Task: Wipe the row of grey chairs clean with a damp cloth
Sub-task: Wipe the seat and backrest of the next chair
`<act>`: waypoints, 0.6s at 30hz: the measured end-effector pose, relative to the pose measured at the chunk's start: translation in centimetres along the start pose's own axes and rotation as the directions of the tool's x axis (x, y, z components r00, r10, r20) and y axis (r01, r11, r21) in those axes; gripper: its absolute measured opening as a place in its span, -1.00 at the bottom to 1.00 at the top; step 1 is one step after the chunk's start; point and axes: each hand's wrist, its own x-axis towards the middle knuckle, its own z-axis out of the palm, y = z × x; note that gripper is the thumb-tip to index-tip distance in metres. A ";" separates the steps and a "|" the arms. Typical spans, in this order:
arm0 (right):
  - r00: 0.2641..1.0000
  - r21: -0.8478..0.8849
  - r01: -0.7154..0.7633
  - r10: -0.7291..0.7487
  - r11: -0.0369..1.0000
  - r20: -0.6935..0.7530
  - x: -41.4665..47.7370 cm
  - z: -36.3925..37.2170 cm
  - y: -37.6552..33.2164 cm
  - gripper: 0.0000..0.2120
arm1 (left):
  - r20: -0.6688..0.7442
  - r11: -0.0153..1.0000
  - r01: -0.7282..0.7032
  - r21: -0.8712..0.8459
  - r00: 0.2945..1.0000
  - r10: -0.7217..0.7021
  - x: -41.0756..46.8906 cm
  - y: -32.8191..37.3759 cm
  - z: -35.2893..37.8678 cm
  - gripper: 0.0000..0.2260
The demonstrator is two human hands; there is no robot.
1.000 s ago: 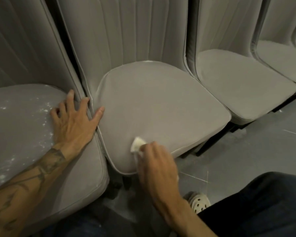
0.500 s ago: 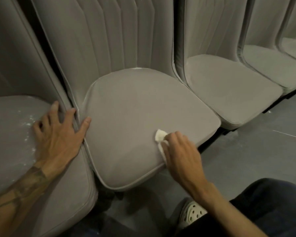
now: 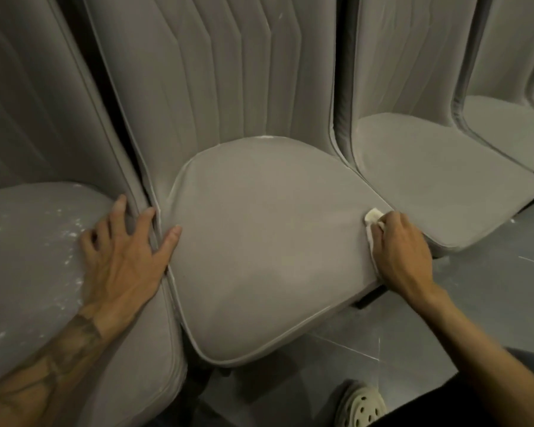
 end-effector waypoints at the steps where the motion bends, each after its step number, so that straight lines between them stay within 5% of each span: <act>1: 1.000 -0.021 -0.022 0.023 1.000 0.021 2.2 0.2 0.0 -0.79 | 0.003 1.000 0.003 0.003 1.000 -0.003 0.0 0.0 0.0 -0.40; 11: 0.997 -0.045 0.012 -0.008 0.999 0.077 6.3 1.7 0.6 -0.81 | 0.029 0.999 0.005 0.044 1.000 -0.006 0.0 0.1 -0.2 -0.39; 18: 0.995 0.001 -0.018 0.018 1.000 0.097 16.0 5.9 -7.1 -0.73 | 0.095 0.997 0.028 0.067 0.995 -0.034 0.2 0.3 -0.8 -0.38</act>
